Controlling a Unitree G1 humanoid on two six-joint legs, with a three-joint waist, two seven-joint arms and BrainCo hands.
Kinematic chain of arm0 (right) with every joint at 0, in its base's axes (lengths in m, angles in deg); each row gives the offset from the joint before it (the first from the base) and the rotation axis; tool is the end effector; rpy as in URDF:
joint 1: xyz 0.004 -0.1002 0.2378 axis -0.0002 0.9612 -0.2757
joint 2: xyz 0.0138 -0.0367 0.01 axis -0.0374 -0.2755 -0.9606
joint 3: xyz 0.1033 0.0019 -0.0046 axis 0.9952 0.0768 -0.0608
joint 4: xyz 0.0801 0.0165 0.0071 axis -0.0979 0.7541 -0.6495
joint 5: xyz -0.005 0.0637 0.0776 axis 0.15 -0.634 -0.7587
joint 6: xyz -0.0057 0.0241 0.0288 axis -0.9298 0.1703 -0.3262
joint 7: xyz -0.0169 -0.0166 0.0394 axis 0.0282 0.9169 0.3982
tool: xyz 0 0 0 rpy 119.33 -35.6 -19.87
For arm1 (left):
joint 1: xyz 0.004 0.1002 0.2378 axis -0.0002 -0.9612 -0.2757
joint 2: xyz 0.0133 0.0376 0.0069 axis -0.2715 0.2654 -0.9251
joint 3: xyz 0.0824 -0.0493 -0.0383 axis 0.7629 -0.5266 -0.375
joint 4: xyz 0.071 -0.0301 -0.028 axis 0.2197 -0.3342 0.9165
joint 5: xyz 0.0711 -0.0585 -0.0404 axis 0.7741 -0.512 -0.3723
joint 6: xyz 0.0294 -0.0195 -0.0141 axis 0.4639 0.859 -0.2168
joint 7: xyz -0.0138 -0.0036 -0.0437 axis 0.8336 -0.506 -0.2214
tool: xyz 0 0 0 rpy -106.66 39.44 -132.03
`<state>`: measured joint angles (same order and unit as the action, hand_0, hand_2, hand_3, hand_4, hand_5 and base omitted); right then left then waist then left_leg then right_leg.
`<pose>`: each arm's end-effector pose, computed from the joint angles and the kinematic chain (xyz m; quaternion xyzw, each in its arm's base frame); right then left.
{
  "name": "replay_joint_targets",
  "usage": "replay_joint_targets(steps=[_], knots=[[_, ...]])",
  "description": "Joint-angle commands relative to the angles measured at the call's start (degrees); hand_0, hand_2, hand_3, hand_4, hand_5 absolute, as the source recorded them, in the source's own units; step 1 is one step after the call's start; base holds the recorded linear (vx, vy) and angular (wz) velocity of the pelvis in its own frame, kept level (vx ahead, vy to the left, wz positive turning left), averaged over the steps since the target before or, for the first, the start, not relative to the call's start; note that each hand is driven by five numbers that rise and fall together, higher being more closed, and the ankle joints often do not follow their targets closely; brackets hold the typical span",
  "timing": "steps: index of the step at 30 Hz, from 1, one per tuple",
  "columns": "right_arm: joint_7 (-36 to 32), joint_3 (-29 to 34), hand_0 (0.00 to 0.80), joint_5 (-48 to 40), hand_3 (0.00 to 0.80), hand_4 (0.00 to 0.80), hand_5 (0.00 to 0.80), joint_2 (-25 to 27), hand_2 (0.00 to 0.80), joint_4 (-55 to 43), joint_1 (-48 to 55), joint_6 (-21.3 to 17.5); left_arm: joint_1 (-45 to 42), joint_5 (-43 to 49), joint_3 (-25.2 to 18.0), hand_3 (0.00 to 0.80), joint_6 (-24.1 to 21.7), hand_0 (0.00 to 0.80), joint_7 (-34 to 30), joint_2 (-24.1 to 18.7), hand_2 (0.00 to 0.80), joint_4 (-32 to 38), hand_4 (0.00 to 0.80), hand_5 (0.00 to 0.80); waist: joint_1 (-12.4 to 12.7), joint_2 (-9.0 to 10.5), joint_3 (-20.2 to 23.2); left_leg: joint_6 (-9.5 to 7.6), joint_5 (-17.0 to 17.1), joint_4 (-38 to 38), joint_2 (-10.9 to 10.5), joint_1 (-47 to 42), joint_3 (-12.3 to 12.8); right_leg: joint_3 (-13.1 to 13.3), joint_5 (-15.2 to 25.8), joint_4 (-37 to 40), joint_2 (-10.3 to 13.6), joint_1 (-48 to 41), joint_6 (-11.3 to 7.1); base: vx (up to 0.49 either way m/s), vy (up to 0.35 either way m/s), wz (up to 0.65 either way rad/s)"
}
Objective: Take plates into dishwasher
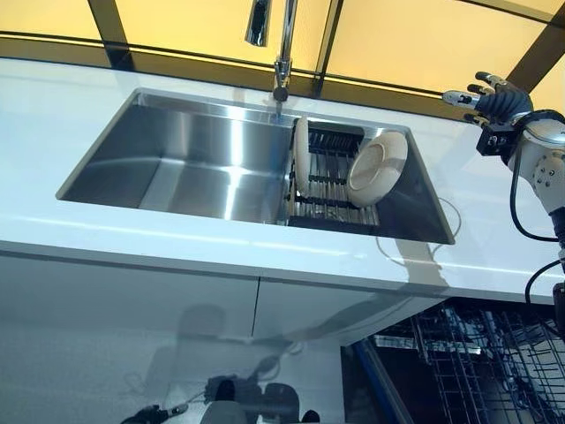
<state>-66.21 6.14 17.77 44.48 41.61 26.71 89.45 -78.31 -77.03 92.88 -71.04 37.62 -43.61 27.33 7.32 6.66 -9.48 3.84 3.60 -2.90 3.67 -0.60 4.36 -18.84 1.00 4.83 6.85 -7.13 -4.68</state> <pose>0.3190 -0.2834 0.2754 -0.0748 0.0183 -0.0943 0.9926 0.0647 0.2699 -0.0994 0.1238 0.6041 0.1045 0.7803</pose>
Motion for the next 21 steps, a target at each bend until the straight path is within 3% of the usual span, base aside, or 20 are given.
replay_joint_targets(steps=[1,21], knots=[[-1.14,-3.01,0.0,-0.33,0.0,0.0,0.0,3.16,0.0,2.44,-8.55,-0.95,0.57,1.16,2.87,0.0,-2.35,0.0,0.23,-1.69,0.0,-1.63,0.0,0.0,2.02,-0.14,3.5,1.68,-2.02,0.16,2.49,-1.54,0.63,-1.13,1.83,-1.18,4.09,1.38,-3.96,0.045,0.053,0.04],[2.22,-3.28,0.0,-6.03,0.0,0.0,0.0,-0.06,0.0,0.79,-7.01,1.91,0.58,1.82,4.35,0.0,-3.2,0.0,-0.55,-2.3,0.0,-1.79,0.0,0.0,1.47,-0.34,1.84,2.15,-0.83,-2.1,2.97,-0.34,1.19,-1.16,2.71,0.03,3.82,3.13,-4.47,-0.003,-0.003,0.0]])
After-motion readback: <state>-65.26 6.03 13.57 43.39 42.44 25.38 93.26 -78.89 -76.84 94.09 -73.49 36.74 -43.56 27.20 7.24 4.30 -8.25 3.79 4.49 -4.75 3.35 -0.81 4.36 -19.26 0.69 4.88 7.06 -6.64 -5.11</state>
